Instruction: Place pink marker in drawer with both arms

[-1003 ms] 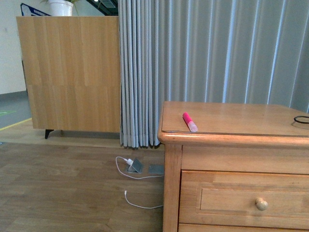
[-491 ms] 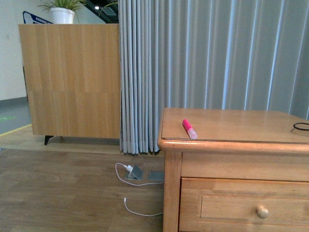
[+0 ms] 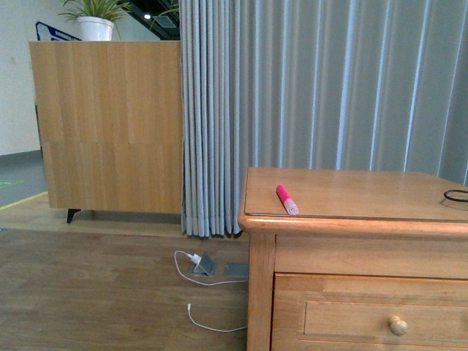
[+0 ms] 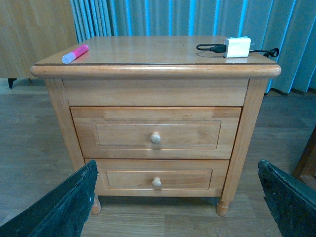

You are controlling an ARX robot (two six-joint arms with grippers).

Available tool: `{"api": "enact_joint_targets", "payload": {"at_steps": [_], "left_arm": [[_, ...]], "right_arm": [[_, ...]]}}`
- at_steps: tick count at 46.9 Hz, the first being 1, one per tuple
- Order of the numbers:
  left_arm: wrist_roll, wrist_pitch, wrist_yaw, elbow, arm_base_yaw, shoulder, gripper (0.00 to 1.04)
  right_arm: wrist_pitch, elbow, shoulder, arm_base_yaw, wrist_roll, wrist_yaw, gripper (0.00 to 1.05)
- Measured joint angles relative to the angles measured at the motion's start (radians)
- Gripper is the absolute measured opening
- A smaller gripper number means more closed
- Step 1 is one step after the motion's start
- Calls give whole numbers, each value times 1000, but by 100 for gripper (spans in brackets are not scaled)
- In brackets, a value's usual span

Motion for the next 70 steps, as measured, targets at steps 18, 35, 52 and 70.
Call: {"api": "enact_joint_targets", "payload": {"at_steps": [18,35,52,70], "left_arm": [[0,0,0,0,0,0,99],[0,0,0,0,0,0,99],[0,0,0,0,0,0,99],[0,0,0,0,0,0,99]], "right_arm": [[-94,14,60,26,-30,-30,96],[470,144,865,59,21,-87,96],[851,544,1758,105,34,26,96],[864,902,2118,114,26,80,96]]}}
